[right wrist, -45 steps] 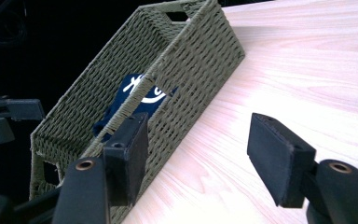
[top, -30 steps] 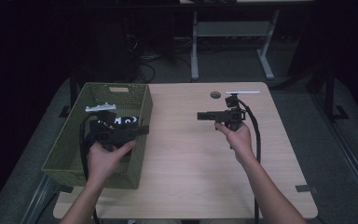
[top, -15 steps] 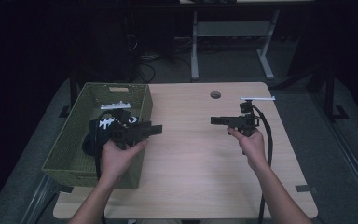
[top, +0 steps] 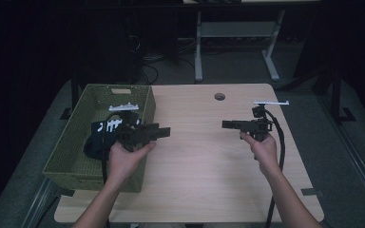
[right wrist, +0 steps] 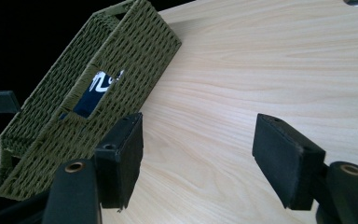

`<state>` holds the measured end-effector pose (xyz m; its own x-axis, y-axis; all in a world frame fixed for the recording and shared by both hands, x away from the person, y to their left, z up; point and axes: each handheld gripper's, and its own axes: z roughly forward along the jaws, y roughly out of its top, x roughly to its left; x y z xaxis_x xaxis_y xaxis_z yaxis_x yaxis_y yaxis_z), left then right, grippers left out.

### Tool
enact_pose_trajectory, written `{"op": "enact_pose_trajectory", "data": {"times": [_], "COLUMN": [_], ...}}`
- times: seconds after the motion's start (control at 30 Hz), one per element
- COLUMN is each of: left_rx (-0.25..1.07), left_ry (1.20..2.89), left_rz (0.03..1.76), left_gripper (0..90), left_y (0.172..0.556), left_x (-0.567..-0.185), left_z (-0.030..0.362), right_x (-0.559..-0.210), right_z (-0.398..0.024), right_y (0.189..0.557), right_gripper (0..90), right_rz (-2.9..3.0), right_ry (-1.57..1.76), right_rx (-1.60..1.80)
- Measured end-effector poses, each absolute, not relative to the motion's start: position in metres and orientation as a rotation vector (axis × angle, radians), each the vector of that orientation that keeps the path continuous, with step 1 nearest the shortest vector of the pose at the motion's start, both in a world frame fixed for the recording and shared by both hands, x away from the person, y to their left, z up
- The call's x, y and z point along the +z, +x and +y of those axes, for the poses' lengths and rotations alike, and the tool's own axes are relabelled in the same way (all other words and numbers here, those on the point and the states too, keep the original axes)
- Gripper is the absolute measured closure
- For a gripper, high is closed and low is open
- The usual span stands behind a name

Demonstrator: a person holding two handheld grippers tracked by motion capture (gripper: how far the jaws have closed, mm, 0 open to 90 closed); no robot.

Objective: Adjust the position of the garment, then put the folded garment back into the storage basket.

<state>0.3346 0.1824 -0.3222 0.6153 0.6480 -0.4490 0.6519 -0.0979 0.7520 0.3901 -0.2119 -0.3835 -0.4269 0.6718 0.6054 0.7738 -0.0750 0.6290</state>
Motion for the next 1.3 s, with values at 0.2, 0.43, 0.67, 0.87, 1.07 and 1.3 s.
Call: {"op": "enact_pose_trajectory", "data": {"times": [0.2, 0.43, 0.67, 0.87, 1.07, 1.3], "left_rx": [-0.008, -0.015, -0.018, -0.024, -0.027, -0.009], "left_ry": [1.788, 1.794, 1.794, 1.795, 1.795, 1.784], "left_rz": [1.051, 1.039, 1.032, 1.036, 1.044, 1.055], "left_gripper": [34.8, 34.8, 34.8, 34.5, 34.1, 34.0], "left_y": [0.335, 0.337, 0.337, 0.337, 0.337, 0.335], "left_x": [-0.323, -0.325, -0.327, -0.335, -0.344, -0.357], "left_z": [0.178, 0.171, 0.165, 0.159, 0.152, 0.143], "right_x": [-0.385, -0.387, -0.387, -0.394, -0.401, -0.407], "right_z": [-0.219, -0.229, -0.237, -0.246, -0.256, -0.266], "right_y": [0.388, 0.384, 0.378, 0.374, 0.368, 0.362], "right_gripper": [32.9, 31.8, 31.8, 31.4, 31.2, 30.1], "right_rz": [-2.057, -2.048, -2.044, -2.027, -2.011, -2.003], "right_ry": [-1.634, -1.654, -1.664, -1.681, -1.696, -1.713], "right_rx": [-1.535, -1.532, -1.545, -1.537, -1.534, -1.524]}}
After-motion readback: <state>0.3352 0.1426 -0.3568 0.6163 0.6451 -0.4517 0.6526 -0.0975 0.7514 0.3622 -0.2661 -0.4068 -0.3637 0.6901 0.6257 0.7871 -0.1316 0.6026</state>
